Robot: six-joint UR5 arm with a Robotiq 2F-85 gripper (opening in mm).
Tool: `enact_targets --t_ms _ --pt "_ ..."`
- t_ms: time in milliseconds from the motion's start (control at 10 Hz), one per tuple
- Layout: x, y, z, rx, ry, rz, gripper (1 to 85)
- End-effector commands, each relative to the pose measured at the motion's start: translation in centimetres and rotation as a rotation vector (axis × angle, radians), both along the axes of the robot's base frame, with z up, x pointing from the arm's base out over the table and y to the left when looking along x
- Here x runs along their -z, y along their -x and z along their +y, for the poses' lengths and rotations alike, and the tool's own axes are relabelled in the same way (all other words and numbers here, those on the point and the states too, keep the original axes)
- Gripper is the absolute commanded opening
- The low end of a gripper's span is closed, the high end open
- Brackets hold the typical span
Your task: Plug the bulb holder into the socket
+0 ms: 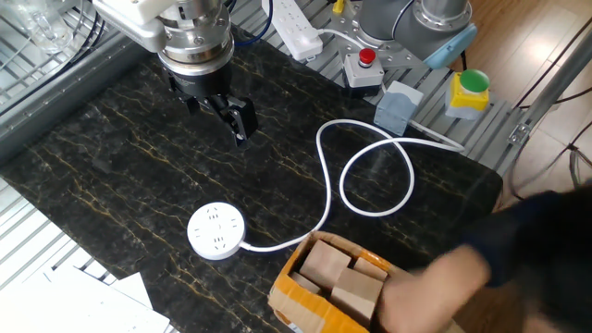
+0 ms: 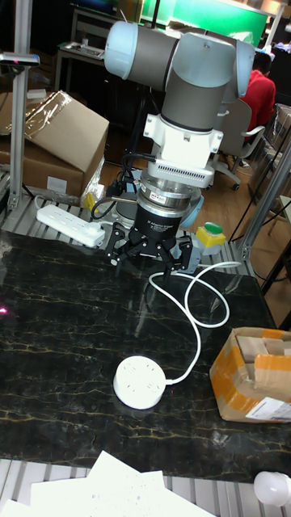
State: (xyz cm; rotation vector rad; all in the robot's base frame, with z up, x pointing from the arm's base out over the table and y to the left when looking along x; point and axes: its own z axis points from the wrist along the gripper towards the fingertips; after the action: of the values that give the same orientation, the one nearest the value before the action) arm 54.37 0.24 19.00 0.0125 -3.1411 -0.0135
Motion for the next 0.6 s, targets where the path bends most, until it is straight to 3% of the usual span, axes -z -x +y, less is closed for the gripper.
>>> enact_targets --t_ms 0,500 --pt "-0.43 -2.73 -4.22 -0.106 0.183 -0.097 1.3" --pt "-0.47 -2.97 -4.19 -0.096 0.201 -0.106 1.3"
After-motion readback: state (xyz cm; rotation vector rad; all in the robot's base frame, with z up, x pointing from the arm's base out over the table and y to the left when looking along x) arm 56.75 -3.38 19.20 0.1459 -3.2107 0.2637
